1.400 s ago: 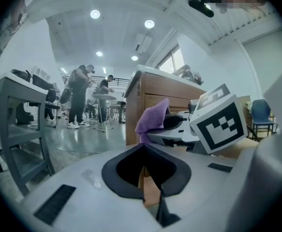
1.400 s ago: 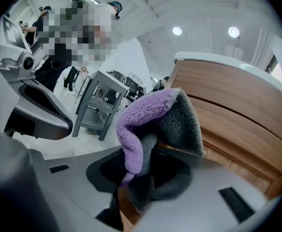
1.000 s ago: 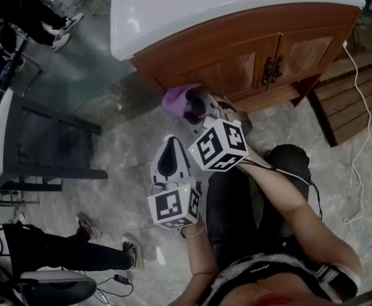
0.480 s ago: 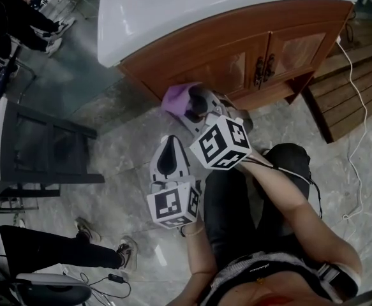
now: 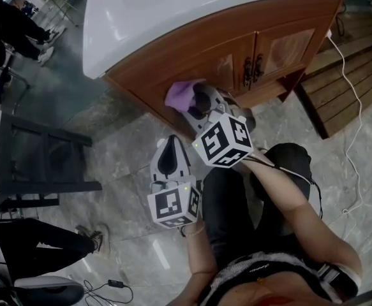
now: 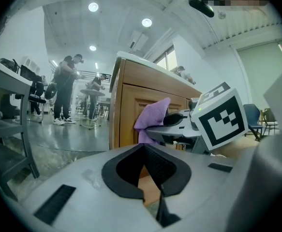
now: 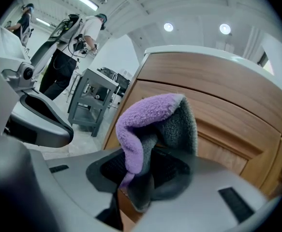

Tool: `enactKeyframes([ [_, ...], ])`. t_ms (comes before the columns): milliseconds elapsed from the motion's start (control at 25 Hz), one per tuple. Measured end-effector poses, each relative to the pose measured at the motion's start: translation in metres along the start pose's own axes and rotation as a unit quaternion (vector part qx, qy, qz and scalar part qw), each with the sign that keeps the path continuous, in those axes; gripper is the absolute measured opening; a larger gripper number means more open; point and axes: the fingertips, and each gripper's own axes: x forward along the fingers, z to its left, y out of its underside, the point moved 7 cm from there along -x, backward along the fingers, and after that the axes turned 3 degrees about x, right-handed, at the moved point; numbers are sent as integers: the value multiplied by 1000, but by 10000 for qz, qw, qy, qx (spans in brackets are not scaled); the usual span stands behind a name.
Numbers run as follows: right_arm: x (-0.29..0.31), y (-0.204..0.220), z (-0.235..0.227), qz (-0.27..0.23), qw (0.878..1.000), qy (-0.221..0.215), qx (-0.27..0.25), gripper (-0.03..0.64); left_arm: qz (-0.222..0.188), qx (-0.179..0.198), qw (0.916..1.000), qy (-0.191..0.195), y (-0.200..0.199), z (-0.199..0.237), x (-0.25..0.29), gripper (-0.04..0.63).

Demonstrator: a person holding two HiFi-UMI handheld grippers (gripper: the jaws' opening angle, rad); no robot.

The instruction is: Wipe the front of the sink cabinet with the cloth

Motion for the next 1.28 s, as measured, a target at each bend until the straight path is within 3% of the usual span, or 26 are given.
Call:
enactKeyframes([
  [1280, -40, 44, -57, 511, 9964, 668, 135, 164, 39, -57, 9979, 647, 5, -37, 39, 1],
])
